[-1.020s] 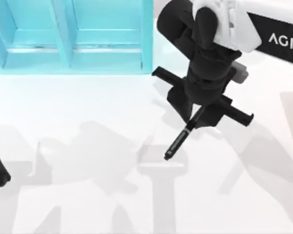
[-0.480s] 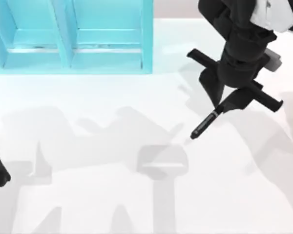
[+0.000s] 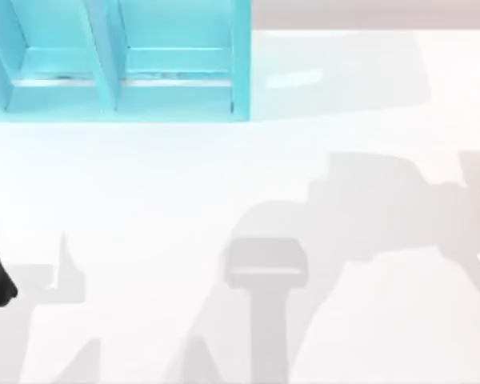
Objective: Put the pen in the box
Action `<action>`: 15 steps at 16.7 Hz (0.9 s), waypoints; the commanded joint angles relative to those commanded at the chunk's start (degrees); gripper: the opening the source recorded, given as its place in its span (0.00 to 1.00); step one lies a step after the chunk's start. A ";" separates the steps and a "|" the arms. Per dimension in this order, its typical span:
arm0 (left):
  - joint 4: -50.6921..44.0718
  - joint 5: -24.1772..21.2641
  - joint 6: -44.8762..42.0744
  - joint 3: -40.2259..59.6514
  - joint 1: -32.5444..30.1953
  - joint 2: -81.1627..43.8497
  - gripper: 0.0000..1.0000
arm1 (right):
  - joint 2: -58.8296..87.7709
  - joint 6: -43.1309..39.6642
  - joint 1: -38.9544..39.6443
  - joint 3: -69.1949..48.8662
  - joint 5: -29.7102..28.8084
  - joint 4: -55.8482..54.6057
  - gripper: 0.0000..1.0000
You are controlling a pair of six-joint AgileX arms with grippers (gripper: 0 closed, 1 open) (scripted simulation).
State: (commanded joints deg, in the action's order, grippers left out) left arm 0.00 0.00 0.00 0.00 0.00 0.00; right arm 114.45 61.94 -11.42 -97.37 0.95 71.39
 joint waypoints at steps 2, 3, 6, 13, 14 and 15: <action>0.00 0.00 0.00 0.00 0.00 0.00 1.00 | -1.06 -2.35 -9.72 0.66 0.16 0.52 0.00; 0.00 0.00 0.00 0.00 0.00 0.00 1.00 | -1.64 -3.46 -13.76 0.97 0.29 0.69 0.00; 0.00 0.00 0.00 0.00 0.00 0.00 1.00 | -3.28 -6.19 -22.24 1.78 0.75 0.85 0.00; 0.00 0.00 0.00 0.00 0.00 0.00 1.00 | -3.75 -7.24 -25.04 1.97 0.94 0.81 0.00; 0.00 0.00 0.00 0.00 0.00 0.00 1.00 | -3.72 -7.10 -24.90 2.02 0.94 0.70 0.00; 0.00 0.00 0.00 0.00 0.00 0.00 1.00 | -3.62 -6.41 -24.16 2.28 0.92 0.18 0.00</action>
State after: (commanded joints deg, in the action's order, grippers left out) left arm 0.00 0.00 0.00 0.00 0.00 0.00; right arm 110.84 55.54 -35.59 -95.10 1.86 71.57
